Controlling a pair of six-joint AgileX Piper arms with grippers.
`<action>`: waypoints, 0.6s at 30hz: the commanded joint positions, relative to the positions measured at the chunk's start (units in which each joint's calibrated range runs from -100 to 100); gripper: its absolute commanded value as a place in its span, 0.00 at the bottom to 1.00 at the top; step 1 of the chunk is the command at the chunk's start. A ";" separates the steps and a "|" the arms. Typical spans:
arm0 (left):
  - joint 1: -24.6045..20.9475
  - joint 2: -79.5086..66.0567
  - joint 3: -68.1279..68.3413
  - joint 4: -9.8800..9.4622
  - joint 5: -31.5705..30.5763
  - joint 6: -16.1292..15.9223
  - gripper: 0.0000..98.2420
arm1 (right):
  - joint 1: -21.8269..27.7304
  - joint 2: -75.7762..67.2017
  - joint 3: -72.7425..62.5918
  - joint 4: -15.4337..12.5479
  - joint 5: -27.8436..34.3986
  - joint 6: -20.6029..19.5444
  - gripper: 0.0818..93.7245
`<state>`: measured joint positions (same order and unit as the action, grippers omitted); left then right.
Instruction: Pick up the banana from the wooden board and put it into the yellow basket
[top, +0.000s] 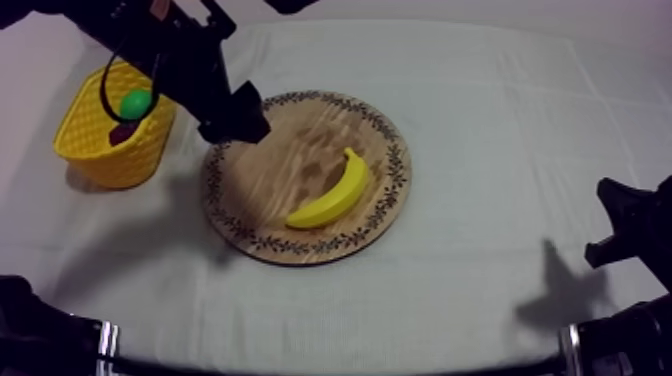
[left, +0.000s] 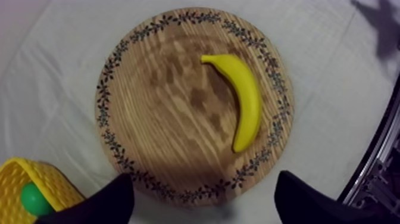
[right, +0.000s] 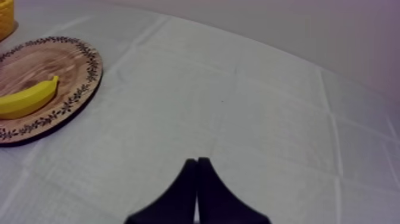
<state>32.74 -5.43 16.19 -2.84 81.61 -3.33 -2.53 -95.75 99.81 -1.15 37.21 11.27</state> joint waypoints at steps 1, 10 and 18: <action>0.12 0.58 -0.23 0.26 -0.23 0.27 0.88 | 0.00 0.00 -0.03 0.00 0.04 -0.01 0.00; 1.42 6.15 0.02 1.42 -3.43 1.46 0.85 | 0.00 0.00 -0.03 0.00 0.04 -0.01 0.00; 2.10 13.46 -2.43 1.54 -6.46 1.83 0.84 | 0.00 0.00 -0.03 0.00 0.04 -0.01 0.00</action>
<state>34.79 6.66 14.28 -1.29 74.99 -1.53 -2.53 -95.75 99.81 -1.15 37.21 11.27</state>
